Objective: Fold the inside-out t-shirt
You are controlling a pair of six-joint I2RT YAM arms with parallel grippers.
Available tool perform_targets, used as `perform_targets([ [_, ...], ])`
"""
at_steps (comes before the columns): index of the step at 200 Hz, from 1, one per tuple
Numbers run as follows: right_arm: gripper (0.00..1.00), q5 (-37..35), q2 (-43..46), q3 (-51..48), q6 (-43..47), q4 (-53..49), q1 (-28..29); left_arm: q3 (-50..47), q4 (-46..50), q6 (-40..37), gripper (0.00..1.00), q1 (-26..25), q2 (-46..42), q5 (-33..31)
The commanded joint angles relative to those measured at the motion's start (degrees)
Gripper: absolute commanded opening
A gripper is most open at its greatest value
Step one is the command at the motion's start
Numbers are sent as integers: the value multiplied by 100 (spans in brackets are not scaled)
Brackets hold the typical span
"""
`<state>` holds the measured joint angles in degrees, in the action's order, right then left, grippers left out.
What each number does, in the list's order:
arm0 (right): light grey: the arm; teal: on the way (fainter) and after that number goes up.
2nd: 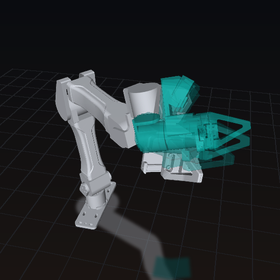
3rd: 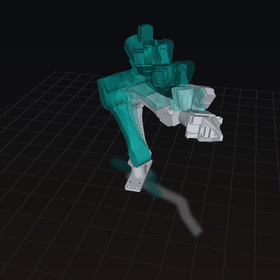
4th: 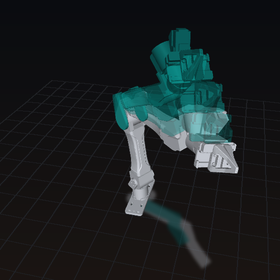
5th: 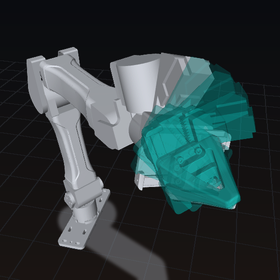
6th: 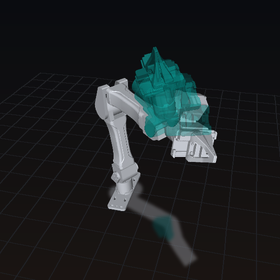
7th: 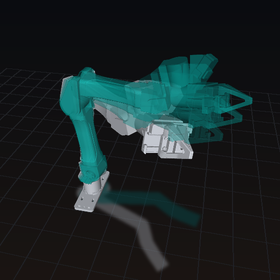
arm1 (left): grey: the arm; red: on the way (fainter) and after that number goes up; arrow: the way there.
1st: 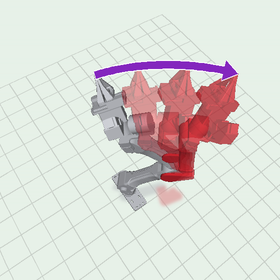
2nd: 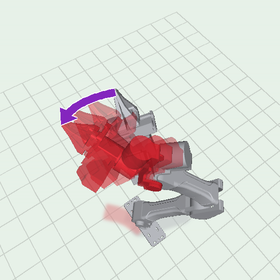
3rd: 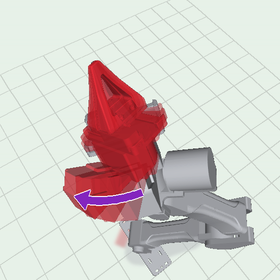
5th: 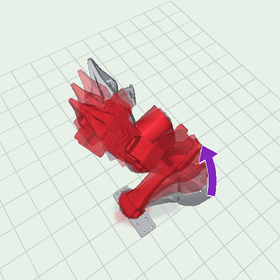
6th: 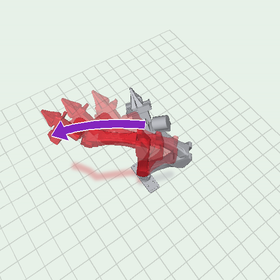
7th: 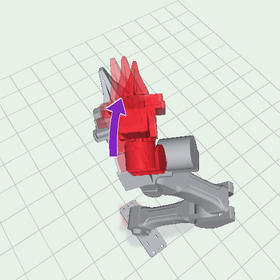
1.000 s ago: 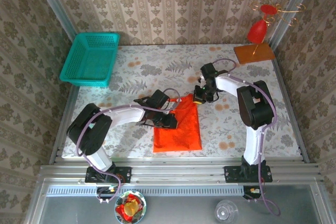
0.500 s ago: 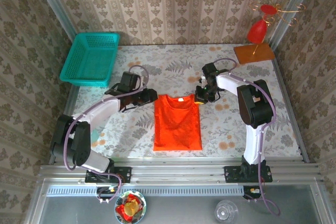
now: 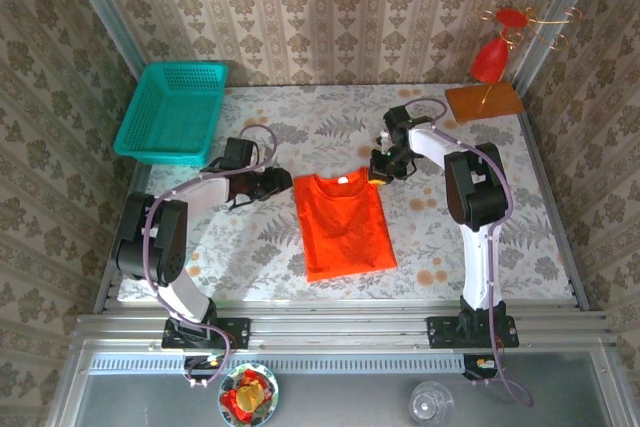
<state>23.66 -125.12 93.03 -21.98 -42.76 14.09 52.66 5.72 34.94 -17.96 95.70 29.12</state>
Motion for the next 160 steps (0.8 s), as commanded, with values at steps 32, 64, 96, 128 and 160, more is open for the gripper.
perform_targets([
  [32,0,-61,-255,466,391,-798,-19,-22,-931,49,37,28,826,726],
  [64,0,-120,-213,492,413,-901,-20,-36,-1314,179,18,20,930,1076],
  [96,0,-239,-186,520,461,-1022,-19,-111,-1577,281,6,-62,743,1237],
  [128,0,-232,-162,492,422,-982,-20,-99,-1737,394,1,-170,618,1357],
  [160,0,-221,-171,446,396,-954,-20,-57,-1855,426,0,-225,704,1465],
])
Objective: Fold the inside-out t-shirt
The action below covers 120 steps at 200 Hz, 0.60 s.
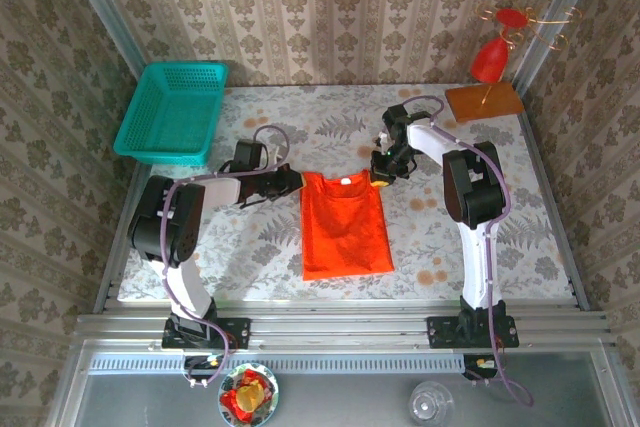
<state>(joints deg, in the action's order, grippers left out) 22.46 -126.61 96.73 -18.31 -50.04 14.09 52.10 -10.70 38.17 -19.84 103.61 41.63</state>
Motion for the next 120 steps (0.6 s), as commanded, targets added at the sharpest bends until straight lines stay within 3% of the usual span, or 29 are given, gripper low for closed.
perform_targets([
  [1,0,-101,-22,75,33,-226,-20,1,-218,103,0,-37,-78,210],
  [60,0,-75,47,-117,7,-96,-15,383,705,-297,5,-37,438,-611],
  [120,0,-38,114,-299,-9,12,-20,577,841,-410,9,-91,564,-569],
])
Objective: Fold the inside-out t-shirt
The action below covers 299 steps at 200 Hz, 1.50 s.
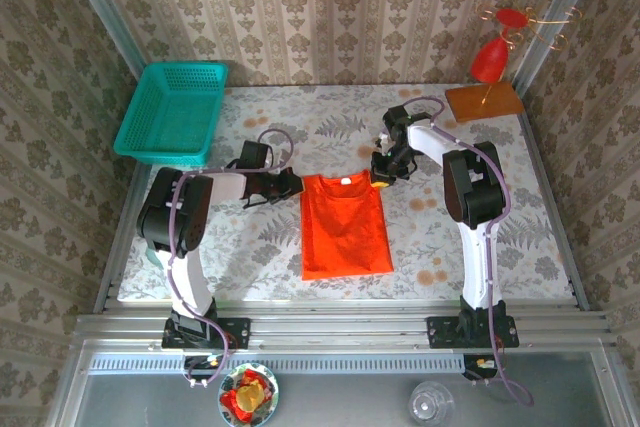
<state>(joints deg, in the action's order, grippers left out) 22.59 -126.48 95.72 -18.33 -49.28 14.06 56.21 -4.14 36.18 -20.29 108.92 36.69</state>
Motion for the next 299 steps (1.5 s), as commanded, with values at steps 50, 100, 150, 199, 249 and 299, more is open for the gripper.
perform_targets([
  [50,0,-57,147,-272,-23,-56,-18,161,650,-430,25,-45,-450,-484],
  [100,0,-70,172,-338,-34,-56,-9,178,896,-588,33,-88,-442,-689],
  [150,1,-70,232,-416,-64,-16,-2,362,987,-576,37,-219,-19,-414],
  [199,1,-44,225,-424,-82,15,-9,352,780,-440,39,-282,129,-61],
  [249,1,-19,216,-448,-95,37,0,237,502,-287,37,-282,168,146],
  [299,1,-18,224,-477,-119,72,0,221,414,-254,32,-283,191,234],
])
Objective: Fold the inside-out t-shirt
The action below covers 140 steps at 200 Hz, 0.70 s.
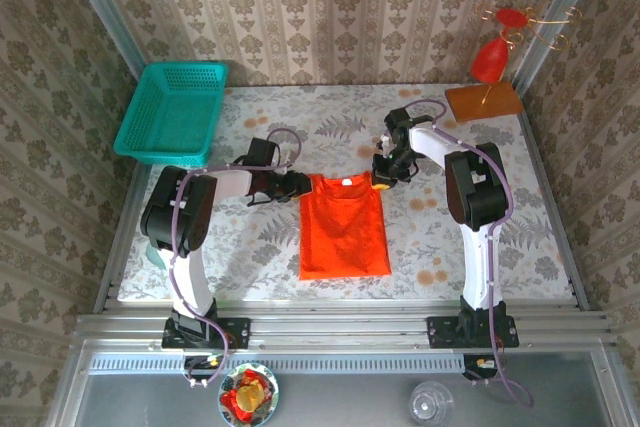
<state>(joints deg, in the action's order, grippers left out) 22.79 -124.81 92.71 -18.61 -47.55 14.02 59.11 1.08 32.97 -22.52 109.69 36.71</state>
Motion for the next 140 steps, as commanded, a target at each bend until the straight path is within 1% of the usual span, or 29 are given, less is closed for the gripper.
perform_targets([
  [1,1,-37,60,-179,-90,-103,9,-68,-108,64,32,-60,114,231],
  [15,1,-20,69,-192,-114,-71,9,-67,-137,69,29,-66,123,249],
  [39,1,-19,73,-210,-109,-53,4,-75,-266,134,28,-57,166,357],
  [52,1,-29,80,-217,-115,-53,4,-75,-344,178,25,-51,184,424],
  [81,0,-87,168,-239,-125,-18,9,-92,-389,136,12,-34,95,408],
  [104,0,-128,629,-522,-117,348,9,-122,-482,40,0,28,-178,407],
  [123,0,-247,1101,-756,-49,607,9,-105,-536,3,0,119,-479,407],
  [140,0,-174,1581,-1062,-29,1028,-26,19,-509,-72,0,201,-707,504],
])
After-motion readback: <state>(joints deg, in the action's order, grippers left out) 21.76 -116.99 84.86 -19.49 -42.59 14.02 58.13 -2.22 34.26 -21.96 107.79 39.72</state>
